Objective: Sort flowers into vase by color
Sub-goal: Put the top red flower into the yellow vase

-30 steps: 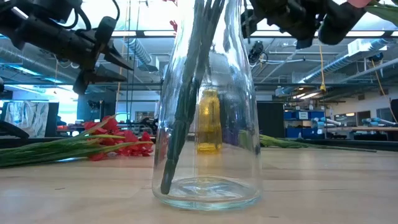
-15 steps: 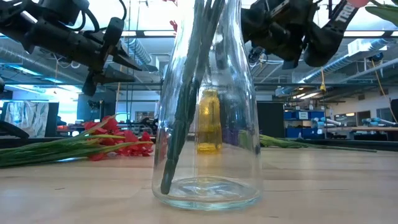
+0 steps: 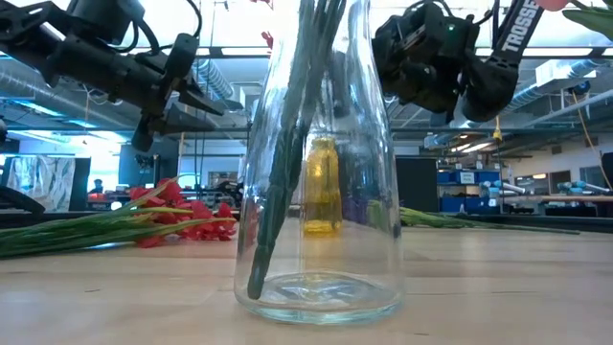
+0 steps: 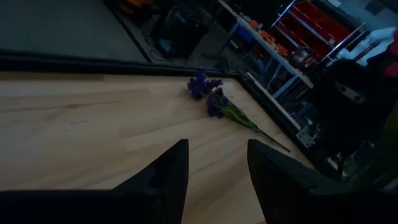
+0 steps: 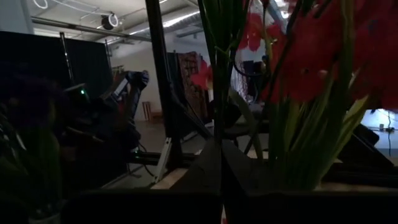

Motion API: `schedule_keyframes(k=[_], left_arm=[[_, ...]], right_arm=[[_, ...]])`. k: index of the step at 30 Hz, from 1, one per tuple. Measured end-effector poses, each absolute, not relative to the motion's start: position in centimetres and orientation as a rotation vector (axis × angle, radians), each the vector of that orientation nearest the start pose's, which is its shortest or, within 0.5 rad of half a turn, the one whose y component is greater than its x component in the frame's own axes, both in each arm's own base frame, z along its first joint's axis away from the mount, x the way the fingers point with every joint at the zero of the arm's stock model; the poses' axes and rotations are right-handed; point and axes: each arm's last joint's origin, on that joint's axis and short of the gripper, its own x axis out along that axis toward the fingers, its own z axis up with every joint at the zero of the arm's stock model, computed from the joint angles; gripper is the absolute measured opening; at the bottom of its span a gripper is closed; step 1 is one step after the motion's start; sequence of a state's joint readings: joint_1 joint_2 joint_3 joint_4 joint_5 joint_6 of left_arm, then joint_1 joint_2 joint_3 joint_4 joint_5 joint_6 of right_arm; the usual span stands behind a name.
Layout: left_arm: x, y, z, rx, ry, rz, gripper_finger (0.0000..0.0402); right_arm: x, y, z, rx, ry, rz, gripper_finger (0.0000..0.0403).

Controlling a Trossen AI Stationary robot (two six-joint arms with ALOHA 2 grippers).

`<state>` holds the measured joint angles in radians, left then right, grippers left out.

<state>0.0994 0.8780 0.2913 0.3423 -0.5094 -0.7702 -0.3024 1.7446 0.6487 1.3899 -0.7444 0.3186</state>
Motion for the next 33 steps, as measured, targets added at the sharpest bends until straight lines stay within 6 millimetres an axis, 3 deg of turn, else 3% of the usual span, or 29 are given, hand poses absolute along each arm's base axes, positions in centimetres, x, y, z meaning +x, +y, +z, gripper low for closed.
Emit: schedule_keyframes(k=[22,33], left_arm=[[18.6,3.3,21.1,-0.575,-0.131,0.624,0.0168],[18.6,3.3,21.1,-0.574,-0.132,0.622,0.0168]], right_arm=[[31.2,-7.3,18.8,0.087,-0.122,0.421,0.0006],[31.2,-7.2,18.6,0.099,-0.099,0.449,0.0076]])
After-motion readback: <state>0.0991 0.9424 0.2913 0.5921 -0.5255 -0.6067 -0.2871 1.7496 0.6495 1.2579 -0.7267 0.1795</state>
